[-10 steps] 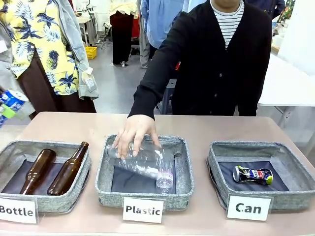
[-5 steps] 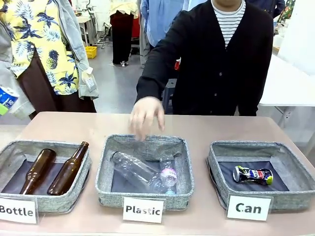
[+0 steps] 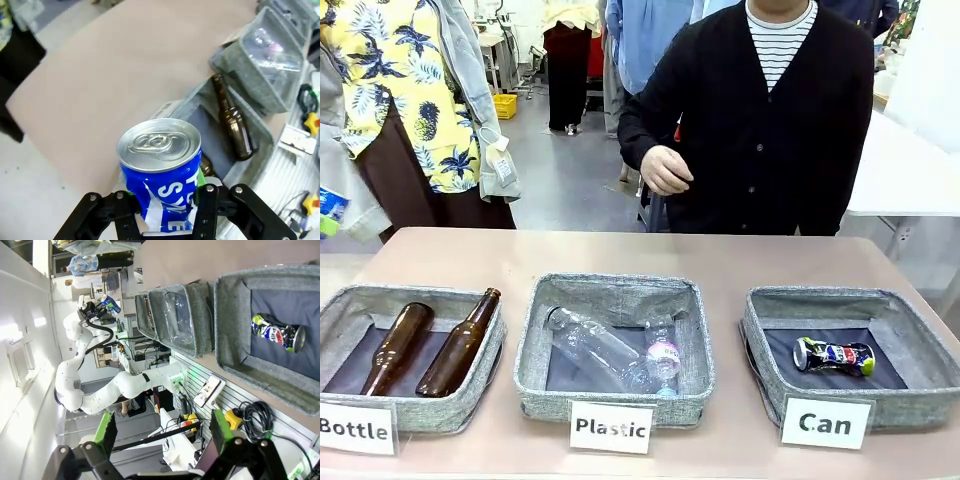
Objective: Sort the can waste into the basket.
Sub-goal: Pick up the can waste from the table and place it in the right Fabric basket.
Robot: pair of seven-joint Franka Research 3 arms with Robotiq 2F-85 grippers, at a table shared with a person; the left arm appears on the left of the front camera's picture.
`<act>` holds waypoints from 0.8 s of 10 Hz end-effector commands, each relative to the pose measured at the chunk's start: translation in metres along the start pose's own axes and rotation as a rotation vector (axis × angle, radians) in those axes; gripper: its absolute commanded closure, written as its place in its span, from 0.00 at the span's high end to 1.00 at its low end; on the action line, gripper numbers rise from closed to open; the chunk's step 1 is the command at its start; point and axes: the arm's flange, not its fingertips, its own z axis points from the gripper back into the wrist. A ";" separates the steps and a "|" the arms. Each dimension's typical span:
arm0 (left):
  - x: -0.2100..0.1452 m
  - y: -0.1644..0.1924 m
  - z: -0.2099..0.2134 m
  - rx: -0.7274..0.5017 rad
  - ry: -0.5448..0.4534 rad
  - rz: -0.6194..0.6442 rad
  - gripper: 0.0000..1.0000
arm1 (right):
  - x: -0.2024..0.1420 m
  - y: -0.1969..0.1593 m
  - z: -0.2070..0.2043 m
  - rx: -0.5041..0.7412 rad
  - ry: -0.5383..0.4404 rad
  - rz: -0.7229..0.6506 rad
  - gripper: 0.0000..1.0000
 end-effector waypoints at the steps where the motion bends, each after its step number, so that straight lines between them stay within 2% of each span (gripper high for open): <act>1: 0.039 -0.042 -0.020 -0.145 -0.075 -0.176 0.39 | -0.017 0.035 0.036 -0.050 0.044 -0.045 1.00; 2: 0.063 -0.071 -0.032 -0.126 -0.130 -0.248 0.39 | -0.026 0.044 0.047 -0.068 0.059 -0.069 1.00; 3: 0.095 -0.115 -0.037 -0.170 -0.187 -0.373 0.39 | -0.040 0.047 0.059 -0.163 0.054 -0.090 1.00; 5: 0.150 -0.195 -0.066 -0.222 -0.253 -0.486 0.39 | -0.076 0.041 0.087 -0.326 0.079 -0.049 1.00; 6: 0.171 -0.242 -0.097 -0.211 -0.299 -0.507 0.39 | -0.099 0.027 0.102 -0.454 0.091 -0.025 1.00; 7: 0.185 -0.291 -0.136 -0.166 -0.343 -0.549 0.39 | -0.120 0.012 0.113 -0.487 0.090 -0.016 1.00; 8: 0.190 -0.326 -0.169 -0.180 -0.338 -0.582 0.39 | -0.135 -0.002 0.117 -0.497 0.082 -0.013 1.00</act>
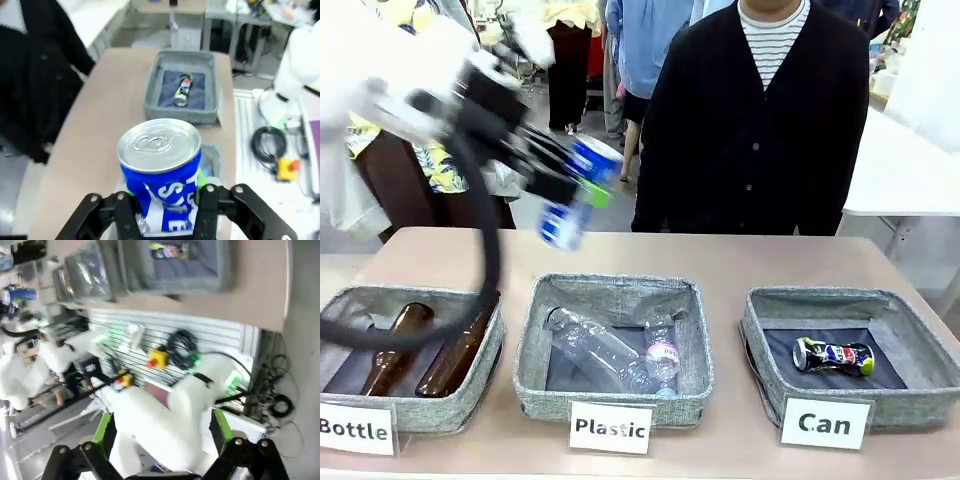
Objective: Sort the can waste into the basket.
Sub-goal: Pick up the can waste from the table and place it in the right Fabric basket.
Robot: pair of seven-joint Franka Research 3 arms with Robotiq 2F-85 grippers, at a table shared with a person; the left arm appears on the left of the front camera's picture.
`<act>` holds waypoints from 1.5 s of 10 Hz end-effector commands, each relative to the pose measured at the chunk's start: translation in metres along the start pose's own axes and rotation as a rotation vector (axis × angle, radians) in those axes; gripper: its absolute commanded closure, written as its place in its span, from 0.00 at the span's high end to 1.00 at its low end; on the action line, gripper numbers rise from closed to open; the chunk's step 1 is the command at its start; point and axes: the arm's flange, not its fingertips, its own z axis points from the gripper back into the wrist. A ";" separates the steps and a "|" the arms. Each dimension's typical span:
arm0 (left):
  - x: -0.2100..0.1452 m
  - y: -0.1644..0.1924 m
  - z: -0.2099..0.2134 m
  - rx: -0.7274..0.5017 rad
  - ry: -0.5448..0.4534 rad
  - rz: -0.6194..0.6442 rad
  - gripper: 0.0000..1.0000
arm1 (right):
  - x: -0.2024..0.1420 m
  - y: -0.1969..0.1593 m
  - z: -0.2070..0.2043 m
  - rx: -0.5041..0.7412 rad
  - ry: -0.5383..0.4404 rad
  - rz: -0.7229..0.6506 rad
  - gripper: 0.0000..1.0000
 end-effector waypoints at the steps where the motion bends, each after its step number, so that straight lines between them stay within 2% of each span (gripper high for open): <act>1: -0.003 -0.021 -0.073 0.009 -0.009 -0.052 0.39 | -0.019 -0.027 -0.018 -0.012 -0.028 0.062 1.00; 2: 0.000 -0.032 -0.092 0.021 0.039 -0.022 0.39 | -0.022 -0.032 -0.024 0.039 -0.060 0.058 1.00; 3: -0.014 -0.020 -0.083 0.044 0.165 0.029 0.39 | -0.016 -0.017 -0.003 -0.016 -0.003 0.018 1.00; 4: 0.004 -0.048 -0.079 0.001 0.027 -0.025 0.39 | -0.016 -0.017 -0.003 -0.016 -0.003 0.018 1.00; 7: 0.004 -0.048 -0.079 0.001 0.027 -0.025 0.39 | -0.016 -0.017 -0.003 -0.016 -0.003 0.018 1.00; 8: 0.002 -0.046 -0.087 0.016 0.056 -0.018 0.39 | -0.016 -0.017 -0.003 -0.016 -0.003 0.018 1.00; 9: 0.022 -0.047 -0.091 0.109 -0.080 -0.039 0.39 | -0.016 -0.020 -0.007 -0.010 -0.013 0.041 1.00; 10: 0.067 -0.045 -0.126 0.066 -0.155 -0.091 0.39 | -0.014 0.010 0.003 -0.015 -0.013 0.158 1.00; 11: 0.111 -0.044 -0.173 -0.029 -0.165 -0.168 0.39 | -0.016 0.026 0.007 -0.067 0.003 0.173 1.00; 12: 0.156 -0.047 -0.228 0.034 -0.089 -0.187 0.39 | -0.025 0.028 0.006 -0.083 0.047 0.175 1.00; 13: 0.181 -0.055 -0.270 0.043 -0.045 -0.206 0.39 | -0.032 0.020 0.005 -0.083 0.031 0.160 1.00; 14: 0.196 -0.062 -0.308 -0.013 -0.001 -0.224 0.39 | -0.038 0.009 0.006 -0.036 -0.002 0.136 1.00; 15: 0.196 -0.065 -0.335 -0.043 0.036 -0.245 0.39 | -0.044 -0.002 0.009 0.025 -0.060 0.126 1.00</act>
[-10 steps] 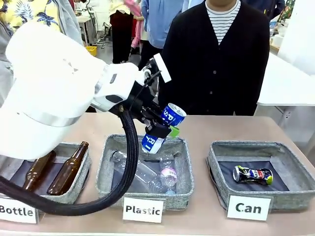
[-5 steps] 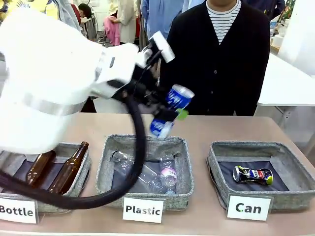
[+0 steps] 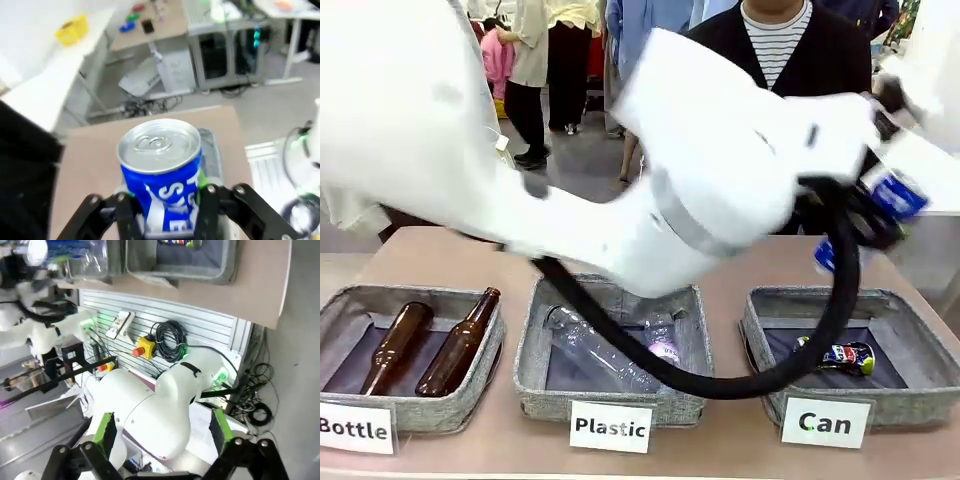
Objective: Sort the can waste into the basket.
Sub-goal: Pick up the can waste from the table and place it in the right Fabric basket.
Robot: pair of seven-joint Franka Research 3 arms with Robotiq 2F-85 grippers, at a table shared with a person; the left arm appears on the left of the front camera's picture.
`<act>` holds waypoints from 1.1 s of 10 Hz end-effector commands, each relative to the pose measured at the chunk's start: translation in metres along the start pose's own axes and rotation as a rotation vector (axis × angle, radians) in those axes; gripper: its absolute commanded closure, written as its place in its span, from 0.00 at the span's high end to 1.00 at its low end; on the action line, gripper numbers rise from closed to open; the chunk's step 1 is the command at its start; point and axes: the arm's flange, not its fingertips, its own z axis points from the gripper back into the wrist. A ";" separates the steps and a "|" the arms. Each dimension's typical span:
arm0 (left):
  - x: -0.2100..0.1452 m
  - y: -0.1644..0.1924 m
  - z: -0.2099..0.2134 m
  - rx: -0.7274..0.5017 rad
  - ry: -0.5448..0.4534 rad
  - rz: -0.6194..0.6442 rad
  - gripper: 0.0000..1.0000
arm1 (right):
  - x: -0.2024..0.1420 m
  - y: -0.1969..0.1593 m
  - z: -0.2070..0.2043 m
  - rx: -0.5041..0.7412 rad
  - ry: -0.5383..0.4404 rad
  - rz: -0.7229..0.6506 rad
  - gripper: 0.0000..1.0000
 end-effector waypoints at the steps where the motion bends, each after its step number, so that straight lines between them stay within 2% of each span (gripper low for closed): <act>1: 0.041 0.028 -0.055 -0.029 0.121 -0.040 0.39 | -0.010 -0.019 0.001 0.131 -0.143 -0.027 1.00; 2: 0.035 0.025 -0.070 -0.069 0.134 -0.074 0.39 | -0.008 -0.022 0.002 0.194 -0.269 -0.057 1.00; 3: 0.030 0.023 -0.079 -0.117 0.145 -0.081 0.39 | -0.004 -0.022 0.001 0.217 -0.325 -0.088 1.00; 4: 0.027 0.020 -0.084 -0.140 0.148 -0.073 0.39 | -0.017 -0.023 0.005 0.121 -0.135 -0.037 1.00; 5: 0.026 0.018 -0.084 -0.143 0.151 -0.075 0.39 | -0.017 -0.023 0.005 0.121 -0.135 -0.037 1.00; 6: 0.026 0.019 -0.086 -0.142 0.145 -0.079 0.59 | -0.017 -0.023 0.005 0.121 -0.135 -0.037 1.00; 7: 0.026 0.022 -0.086 -0.148 0.153 -0.097 0.97 | -0.017 -0.023 0.005 0.121 -0.135 -0.037 1.00; 8: 0.025 0.021 -0.087 -0.147 0.157 -0.093 1.00 | -0.017 -0.023 0.005 0.121 -0.135 -0.037 1.00; 11: 0.025 0.025 -0.082 -0.134 0.173 -0.103 1.00 | -0.017 -0.023 0.005 0.121 -0.135 -0.037 1.00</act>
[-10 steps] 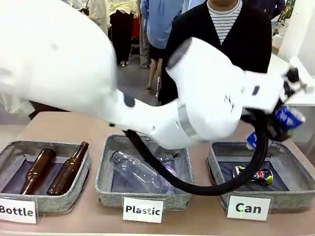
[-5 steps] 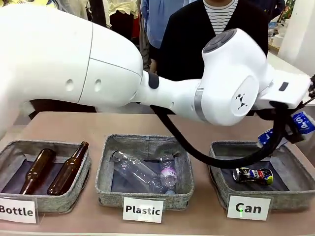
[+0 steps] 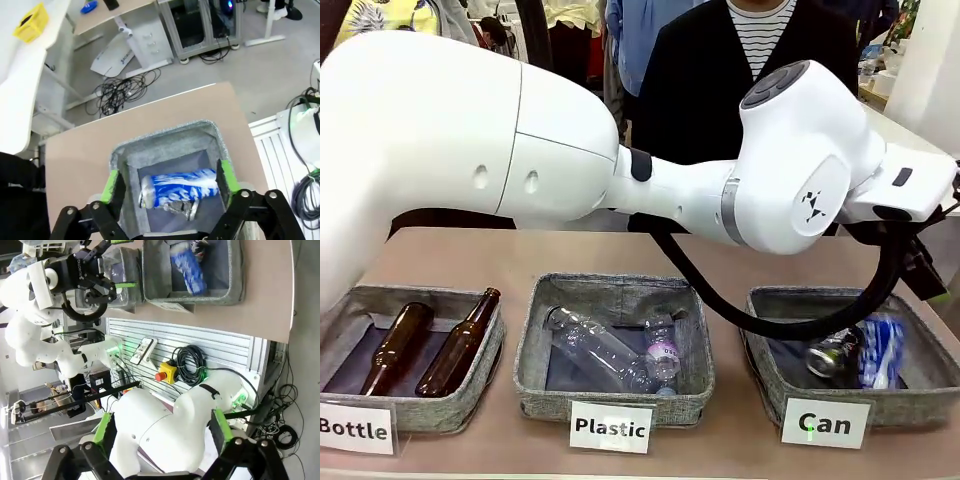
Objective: Sort the can waste into the basket.
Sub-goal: Pick up the can waste from the table and place it in the right Fabric basket.
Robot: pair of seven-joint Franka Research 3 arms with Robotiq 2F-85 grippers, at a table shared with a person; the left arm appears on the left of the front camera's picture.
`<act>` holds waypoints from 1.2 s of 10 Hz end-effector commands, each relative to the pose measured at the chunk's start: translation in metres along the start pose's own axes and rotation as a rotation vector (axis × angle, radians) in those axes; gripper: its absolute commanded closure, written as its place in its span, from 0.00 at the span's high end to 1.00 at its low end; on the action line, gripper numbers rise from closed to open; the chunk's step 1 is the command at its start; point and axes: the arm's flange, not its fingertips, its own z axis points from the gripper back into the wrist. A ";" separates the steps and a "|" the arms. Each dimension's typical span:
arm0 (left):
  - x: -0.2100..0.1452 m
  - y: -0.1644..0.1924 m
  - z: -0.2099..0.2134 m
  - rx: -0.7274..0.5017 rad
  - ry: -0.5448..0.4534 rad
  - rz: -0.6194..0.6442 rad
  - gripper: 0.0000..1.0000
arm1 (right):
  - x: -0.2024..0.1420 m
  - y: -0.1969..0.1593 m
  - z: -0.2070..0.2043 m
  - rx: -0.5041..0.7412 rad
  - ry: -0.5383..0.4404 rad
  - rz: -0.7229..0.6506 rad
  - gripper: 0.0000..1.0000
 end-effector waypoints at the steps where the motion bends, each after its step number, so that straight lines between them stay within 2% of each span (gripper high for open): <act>1: 0.003 0.003 0.013 0.026 0.010 0.025 1.00 | -0.004 -0.001 0.004 -0.013 0.013 0.022 1.00; 3: -0.008 0.009 0.049 0.054 0.019 0.052 1.00 | 0.005 0.003 -0.002 0.013 0.010 -0.010 1.00; 4: -0.016 0.011 0.079 0.032 0.043 0.074 1.00 | 0.015 0.009 -0.008 0.030 -0.037 -0.012 1.00; 6: -0.048 0.009 0.166 0.009 0.088 0.174 1.00 | 0.050 0.032 -0.045 0.086 -0.028 0.087 1.00; 9: -0.119 -0.005 0.313 -0.010 0.114 0.408 1.00 | 0.106 0.084 -0.132 0.092 0.060 0.150 1.00; 11: -0.168 -0.026 0.397 -0.078 -0.002 0.574 1.00 | 0.131 0.118 -0.188 0.133 0.121 0.129 1.00; 12: -0.202 -0.042 0.438 -0.028 0.008 0.751 1.00 | 0.140 0.133 -0.222 0.165 0.171 0.132 1.00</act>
